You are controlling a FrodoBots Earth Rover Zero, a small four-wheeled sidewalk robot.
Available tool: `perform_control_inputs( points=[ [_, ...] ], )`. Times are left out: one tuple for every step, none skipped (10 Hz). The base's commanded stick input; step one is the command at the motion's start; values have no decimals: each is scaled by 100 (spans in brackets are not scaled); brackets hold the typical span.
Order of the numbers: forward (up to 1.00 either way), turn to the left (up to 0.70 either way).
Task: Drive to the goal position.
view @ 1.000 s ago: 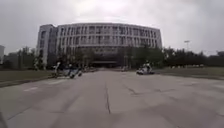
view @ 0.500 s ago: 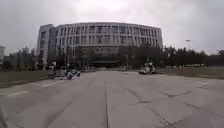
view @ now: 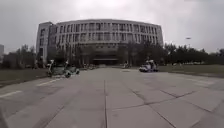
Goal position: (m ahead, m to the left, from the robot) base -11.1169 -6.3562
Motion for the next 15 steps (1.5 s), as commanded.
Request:
perform_control_inputs(
  points=[
    [0, -64],
    [0, -100],
    [0, -100],
    [0, -100],
    [0, -100],
    [0, -100],
    [0, -100],
    [0, -100],
    [0, -100],
    [0, -100],
    [0, -100],
    [0, -100],
    [0, -100],
    [0, -100],
    [0, -100]
  ],
)
